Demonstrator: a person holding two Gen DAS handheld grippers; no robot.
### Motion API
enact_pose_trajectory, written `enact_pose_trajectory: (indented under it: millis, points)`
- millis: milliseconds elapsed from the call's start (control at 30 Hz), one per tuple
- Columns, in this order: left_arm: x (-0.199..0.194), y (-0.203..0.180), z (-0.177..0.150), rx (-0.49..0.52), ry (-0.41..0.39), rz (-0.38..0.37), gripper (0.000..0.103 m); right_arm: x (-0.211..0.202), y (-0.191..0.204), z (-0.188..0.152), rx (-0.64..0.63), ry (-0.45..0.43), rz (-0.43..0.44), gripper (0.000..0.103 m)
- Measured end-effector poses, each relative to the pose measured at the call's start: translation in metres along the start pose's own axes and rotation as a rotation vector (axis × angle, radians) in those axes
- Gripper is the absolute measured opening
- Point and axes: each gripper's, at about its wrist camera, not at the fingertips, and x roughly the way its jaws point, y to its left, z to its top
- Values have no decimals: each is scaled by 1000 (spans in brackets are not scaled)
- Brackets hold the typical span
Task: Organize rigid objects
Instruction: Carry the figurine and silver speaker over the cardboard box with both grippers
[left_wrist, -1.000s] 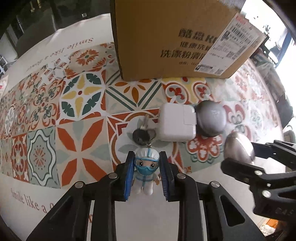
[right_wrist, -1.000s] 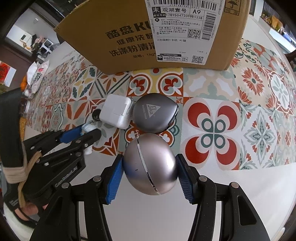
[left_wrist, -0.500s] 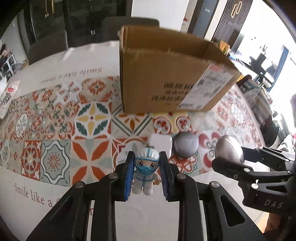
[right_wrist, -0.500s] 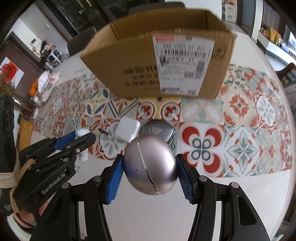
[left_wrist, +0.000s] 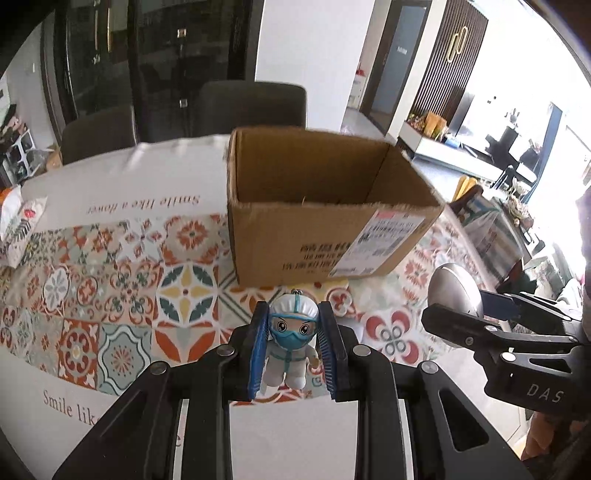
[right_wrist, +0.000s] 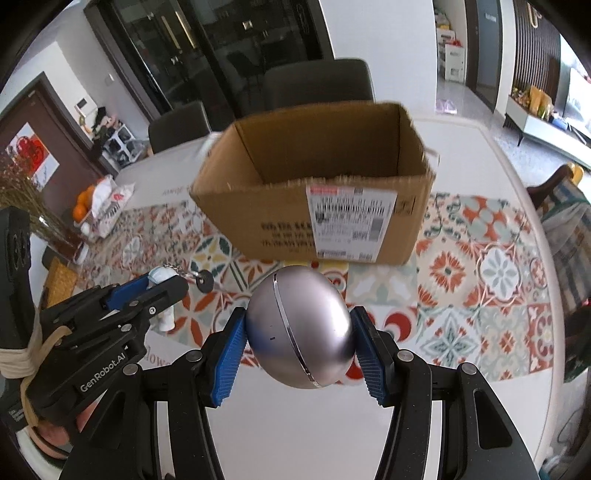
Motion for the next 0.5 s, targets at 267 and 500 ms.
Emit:
enact_pose_trajectory:
  millis: [267, 500]
  points:
    - [-22, -8, 25, 15, -82, -13, 27, -21, 2, 17, -13, -77, 8, 56]
    - [-37, -16, 49, 35, -137, 1, 27, -37, 2, 36, -13, -134, 14, 56]
